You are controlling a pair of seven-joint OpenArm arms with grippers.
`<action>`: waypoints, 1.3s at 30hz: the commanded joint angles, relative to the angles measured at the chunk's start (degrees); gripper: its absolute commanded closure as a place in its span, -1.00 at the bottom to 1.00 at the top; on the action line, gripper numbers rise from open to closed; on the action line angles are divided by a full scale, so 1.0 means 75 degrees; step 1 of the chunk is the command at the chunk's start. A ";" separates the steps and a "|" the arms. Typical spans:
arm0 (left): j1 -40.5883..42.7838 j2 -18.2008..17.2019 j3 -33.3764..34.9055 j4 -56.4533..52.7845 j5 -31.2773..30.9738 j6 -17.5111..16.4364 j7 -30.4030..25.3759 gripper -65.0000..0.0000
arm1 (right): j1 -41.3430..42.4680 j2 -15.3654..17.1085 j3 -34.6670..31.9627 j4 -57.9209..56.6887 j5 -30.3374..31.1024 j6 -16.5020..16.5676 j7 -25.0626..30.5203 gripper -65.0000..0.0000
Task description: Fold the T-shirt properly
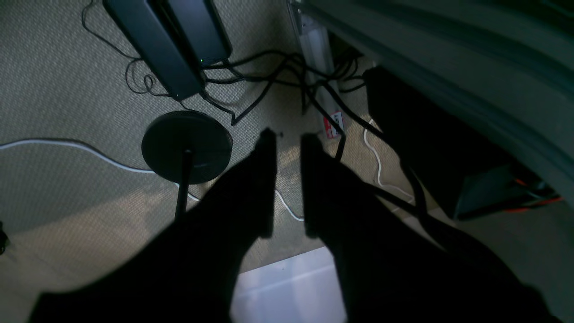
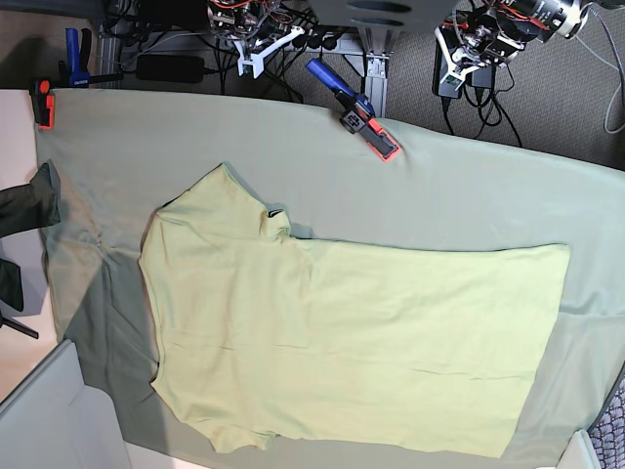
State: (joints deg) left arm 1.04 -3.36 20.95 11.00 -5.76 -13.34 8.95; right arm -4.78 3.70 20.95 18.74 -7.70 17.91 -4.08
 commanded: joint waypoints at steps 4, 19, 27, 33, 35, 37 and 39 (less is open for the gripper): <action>-0.0029 -0.0023 0.0003 0.0038 0.0562 -0.0079 -0.0233 0.59 | 0.0000 0.0055 -0.0009 0.0044 0.0029 -0.0303 0.0061 0.98; -0.0029 -0.0020 0.0003 0.0038 0.0650 -0.0198 -0.0221 0.59 | 0.0003 0.0055 -0.0009 0.0044 0.0029 -0.0303 0.0064 0.98; -0.0026 -0.0020 0.0003 0.0038 0.1119 -0.0195 -0.0219 0.70 | 0.0003 0.0055 -0.0009 0.0044 0.0082 -0.0303 0.0087 0.98; 0.0017 -0.0023 0.0003 0.0038 0.1110 -0.0195 -0.0227 0.75 | -0.0006 0.0090 -0.0009 0.0044 0.0510 -0.0172 0.0082 0.98; 0.0044 -0.0023 0.0003 0.0038 0.1081 -0.0195 -0.0227 0.75 | -0.0064 0.0172 -0.0009 0.0052 0.0513 0.0047 0.0082 0.98; 0.0105 -0.0032 0.0003 0.0041 0.1052 -0.0195 -0.0221 0.75 | -0.0131 0.0280 -0.0012 0.0067 0.0516 0.0239 0.0082 0.98; 0.0172 -0.0073 0.0003 0.0096 0.0918 -0.0198 -0.0219 0.75 | -0.0236 0.0396 -0.0012 0.0085 0.0516 0.0341 0.0082 0.98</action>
State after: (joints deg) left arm 2.24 -3.79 20.95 11.49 1.17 -13.80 7.46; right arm -6.22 5.93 20.91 18.92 -4.05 19.03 -3.84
